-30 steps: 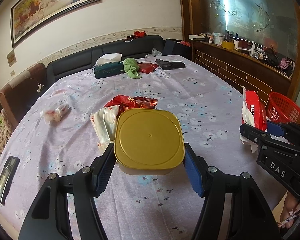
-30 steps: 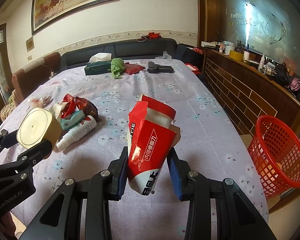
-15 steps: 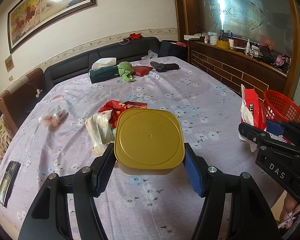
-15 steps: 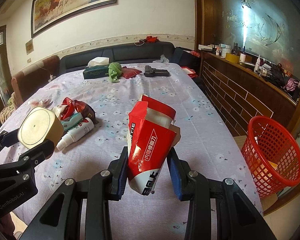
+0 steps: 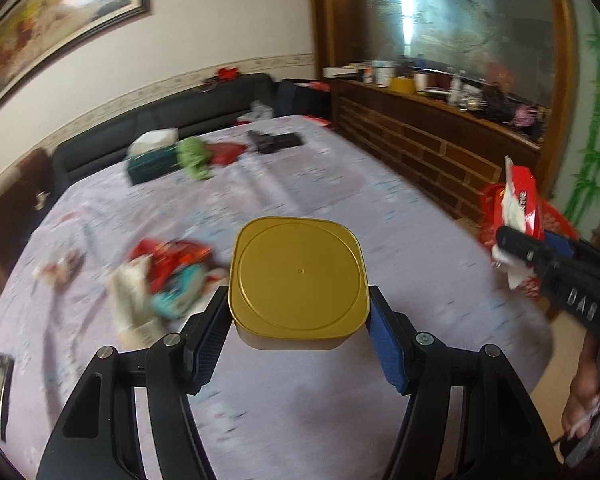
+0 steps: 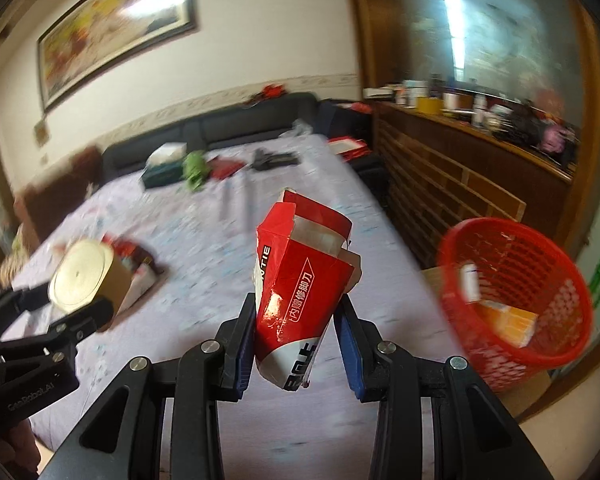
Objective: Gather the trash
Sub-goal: 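Carry both items to the red basket and open both tools over it, then move both open tools back over the table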
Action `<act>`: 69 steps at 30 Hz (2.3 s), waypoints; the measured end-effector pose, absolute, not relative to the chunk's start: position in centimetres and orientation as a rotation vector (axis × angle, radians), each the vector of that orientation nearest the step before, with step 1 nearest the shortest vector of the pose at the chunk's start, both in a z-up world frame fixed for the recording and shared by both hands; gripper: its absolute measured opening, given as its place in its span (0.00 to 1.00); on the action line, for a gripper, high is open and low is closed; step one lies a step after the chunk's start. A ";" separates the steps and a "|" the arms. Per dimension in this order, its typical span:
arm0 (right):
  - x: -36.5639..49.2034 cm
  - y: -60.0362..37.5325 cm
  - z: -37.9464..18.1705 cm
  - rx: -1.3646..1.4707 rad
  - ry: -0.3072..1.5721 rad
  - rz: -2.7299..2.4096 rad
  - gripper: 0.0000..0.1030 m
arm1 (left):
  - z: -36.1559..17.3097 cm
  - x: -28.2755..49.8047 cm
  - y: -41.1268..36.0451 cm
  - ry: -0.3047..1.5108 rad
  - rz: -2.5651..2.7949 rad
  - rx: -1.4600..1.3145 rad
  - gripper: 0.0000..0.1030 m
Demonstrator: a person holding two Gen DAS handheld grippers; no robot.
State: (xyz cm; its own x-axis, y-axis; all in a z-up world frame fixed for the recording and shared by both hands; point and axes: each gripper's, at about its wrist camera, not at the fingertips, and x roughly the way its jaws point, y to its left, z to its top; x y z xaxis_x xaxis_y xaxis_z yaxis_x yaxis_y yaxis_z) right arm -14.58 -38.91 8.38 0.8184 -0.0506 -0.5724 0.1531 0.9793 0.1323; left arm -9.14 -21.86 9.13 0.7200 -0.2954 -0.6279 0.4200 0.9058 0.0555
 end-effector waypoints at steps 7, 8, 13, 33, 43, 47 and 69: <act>-17.4 -50.0 10.7 0.323 0.530 -0.281 0.40 | 11.0 -8.0 -30.6 0.739 -0.677 0.153 0.63; -17.6 -51.6 10.7 0.359 0.532 -0.287 0.40 | 11.1 -7.8 -32.1 0.756 -0.723 0.146 0.63; -18.0 -57.2 9.9 0.468 0.558 -0.308 0.41 | 10.9 -7.6 -38.8 0.781 -0.843 0.149 0.63; -19.1 -61.5 8.0 0.574 0.552 -0.337 0.64 | 8.3 -6.2 -37.2 0.801 -0.743 0.121 0.81; -14.4 -50.6 7.5 0.459 0.657 -0.111 0.64 | 8.6 -7.2 -25.9 0.764 -0.562 0.135 0.81; -12.5 -45.4 7.2 0.402 0.699 -0.023 0.64 | 8.8 -7.0 -21.2 0.763 -0.503 0.095 0.81; -9.0 -32.3 7.5 0.214 0.793 0.161 0.65 | 8.0 12.8 8.0 0.863 -0.039 -0.061 0.62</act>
State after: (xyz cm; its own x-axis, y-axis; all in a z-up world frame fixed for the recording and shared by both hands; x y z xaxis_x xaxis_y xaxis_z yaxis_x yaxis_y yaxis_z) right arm -8.97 -32.27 7.51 0.6910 0.2232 -0.6875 -0.0634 0.9662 0.2500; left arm 12.82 7.95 7.98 0.6494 -0.0589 -0.7582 0.0096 0.9976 -0.0692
